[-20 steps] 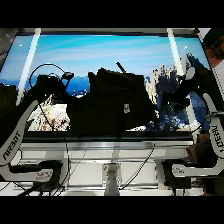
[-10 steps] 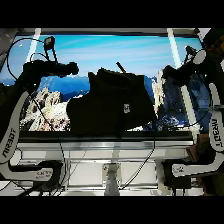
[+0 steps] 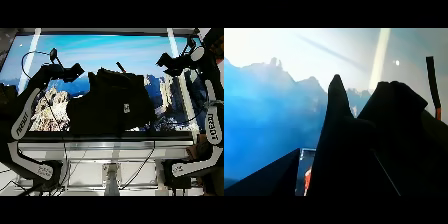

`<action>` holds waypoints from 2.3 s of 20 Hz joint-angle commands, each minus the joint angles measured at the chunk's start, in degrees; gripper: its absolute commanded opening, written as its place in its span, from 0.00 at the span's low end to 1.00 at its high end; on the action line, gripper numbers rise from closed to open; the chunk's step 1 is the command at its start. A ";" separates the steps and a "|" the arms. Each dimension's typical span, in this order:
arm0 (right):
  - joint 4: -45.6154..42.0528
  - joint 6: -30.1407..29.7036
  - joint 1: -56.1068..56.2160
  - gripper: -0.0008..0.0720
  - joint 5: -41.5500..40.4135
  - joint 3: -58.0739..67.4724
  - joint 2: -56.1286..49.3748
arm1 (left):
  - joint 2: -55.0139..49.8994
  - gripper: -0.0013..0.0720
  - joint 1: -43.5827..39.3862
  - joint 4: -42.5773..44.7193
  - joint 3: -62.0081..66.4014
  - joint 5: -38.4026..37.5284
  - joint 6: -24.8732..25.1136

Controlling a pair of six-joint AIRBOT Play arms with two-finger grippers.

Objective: Fold the clothes and pants, and hang the long-sleeved shirts on hangers.

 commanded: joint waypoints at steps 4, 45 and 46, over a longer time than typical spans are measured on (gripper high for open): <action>0.63 0.02 0.07 0.86 -2.03 0.11 -0.13 | -3.98 0.68 -2.21 -6.08 0.44 1.36 4.39; 0.33 -0.20 0.02 0.44 -1.40 0.13 -0.48 | -10.01 0.03 -4.68 -3.21 5.31 -4.20 5.11; 0.33 -0.24 0.00 0.44 0.28 0.11 -1.18 | -9.18 0.03 -3.98 -3.19 5.31 -3.91 5.40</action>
